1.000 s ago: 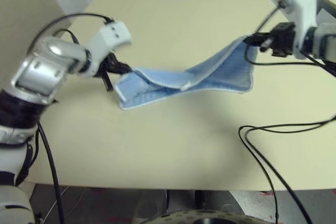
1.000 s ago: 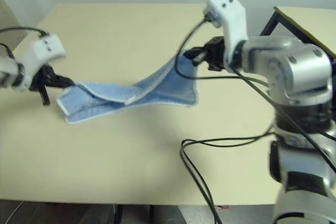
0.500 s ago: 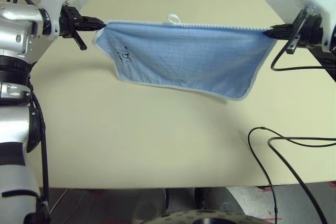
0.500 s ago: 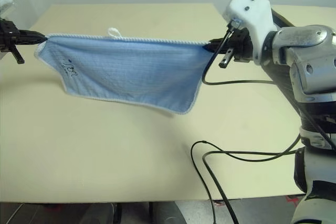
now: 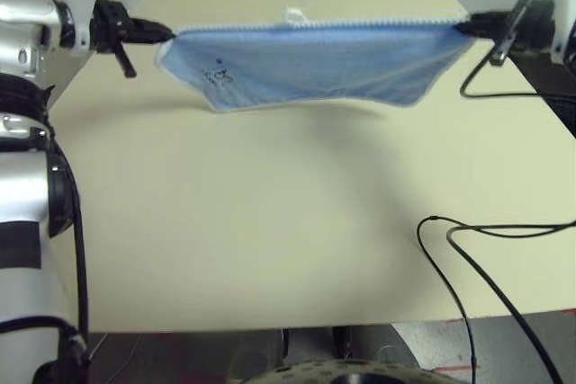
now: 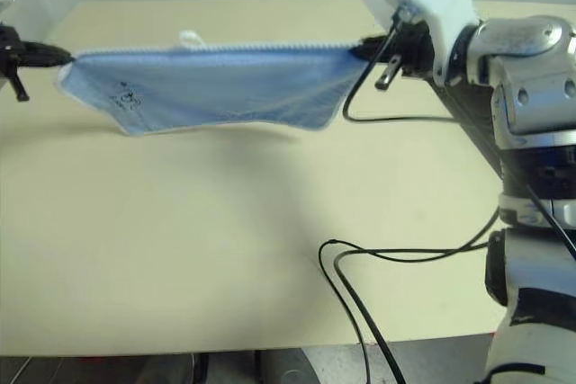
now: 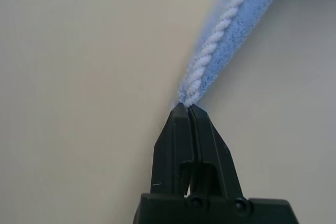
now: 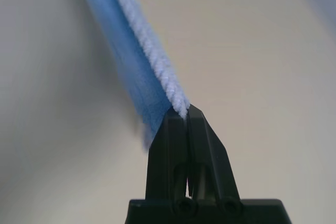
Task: Fold the towel and set it aside.
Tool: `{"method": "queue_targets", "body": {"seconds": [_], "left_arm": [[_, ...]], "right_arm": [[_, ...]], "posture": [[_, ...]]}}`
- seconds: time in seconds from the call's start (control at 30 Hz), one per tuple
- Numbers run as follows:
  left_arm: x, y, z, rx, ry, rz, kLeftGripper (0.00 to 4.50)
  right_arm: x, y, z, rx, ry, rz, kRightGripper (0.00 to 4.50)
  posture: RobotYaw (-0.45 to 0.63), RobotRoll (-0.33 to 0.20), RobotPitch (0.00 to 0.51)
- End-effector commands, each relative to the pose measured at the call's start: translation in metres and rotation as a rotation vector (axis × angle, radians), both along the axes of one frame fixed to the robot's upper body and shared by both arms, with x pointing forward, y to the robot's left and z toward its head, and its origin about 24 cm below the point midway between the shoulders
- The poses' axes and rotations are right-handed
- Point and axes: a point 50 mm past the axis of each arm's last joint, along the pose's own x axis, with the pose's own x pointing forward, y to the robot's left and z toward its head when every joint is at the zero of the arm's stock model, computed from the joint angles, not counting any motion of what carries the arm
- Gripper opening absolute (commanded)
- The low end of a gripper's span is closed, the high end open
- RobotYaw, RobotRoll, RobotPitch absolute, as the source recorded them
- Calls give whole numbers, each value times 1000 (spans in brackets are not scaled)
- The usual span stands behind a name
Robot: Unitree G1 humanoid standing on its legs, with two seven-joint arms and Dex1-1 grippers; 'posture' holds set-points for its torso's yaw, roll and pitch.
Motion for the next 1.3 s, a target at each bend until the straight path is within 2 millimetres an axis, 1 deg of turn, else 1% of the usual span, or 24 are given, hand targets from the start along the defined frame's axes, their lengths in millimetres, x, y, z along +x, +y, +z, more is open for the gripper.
{"method": "queue_targets", "body": {"seconds": [0.03, 0.13, 0.23, 0.3, 0.37, 0.5, 0.63, 0.73, 0.87, 0.97, 1.03, 1.07, 1.13, 1.2, 1.23, 1.3], "left_arm": [[-15, 3, -3, 43, 120, -8, 32], [-25, 1, -1, 10, 172, 3, 32], [-24, 3, 6, -167, 201, 49, 32], [-20, 7, 6, -197, 197, 74, 32], [-14, 12, 3, -183, 182, 98, 32], [1, 16, -6, -130, 101, 164, 32], [18, 14, -13, -61, -5, 239, 32], [29, 9, -11, 15, -117, 287, 32], [38, 4, -2, 83, -254, 334, 32], [41, 3, 7, 145, -354, 352, 32], [40, 5, 10, 169, -397, 356, 32], [40, 7, 9, 185, -417, 357, 32], [38, 11, 4, 205, -429, 356, 32], [34, 16, -10, 232, -395, 321, 32], [32, 18, -20, 230, -361, 292, 32], [27, 18, -41, 205, -293, 223, 32]], "right_arm": [[-19, 4, 6, 19, 133, 53, 0], [-25, 10, 17, 79, 213, 62, 0], [-18, 11, 34, 167, 260, 24, 0], [-9, 9, 40, 189, 240, -8, 0], [4, 3, 37, 157, 191, -53, 0], [34, -6, 22, 77, 58, -116, 0], [64, -13, 14, 5, -119, -204, 0], [80, -17, 13, -33, -245, -268, 0], [89, -23, 24, -62, -421, -348, 0], [89, -26, 35, -65, -551, -376, 0], [87, -27, 35, -73, -594, -361, 0], [86, -27, 30, -69, -594, -345, 0], [86, -26, 14, -49, -559, -314, 0], [80, -22, -17, -54, -476, -238, 0], [74, -19, -35, -68, -442, -194, 0], [58, -14, -64, -97, -389, -125, 0]], "posture": [[-23, 0, 36], [-14, 0, 38], [0, 0, 41], [5, 0, 42], [9, 0, 44], [7, 0, 48], [4, 0, 58], [4, 0, 59], [1, 0, 65], [-2, 0, 72], [-4, 0, 74], [-6, 0, 75], [-8, 0, 80], [-13, 0, 83], [-16, 0, 84], [-15, 0, 88]]}}
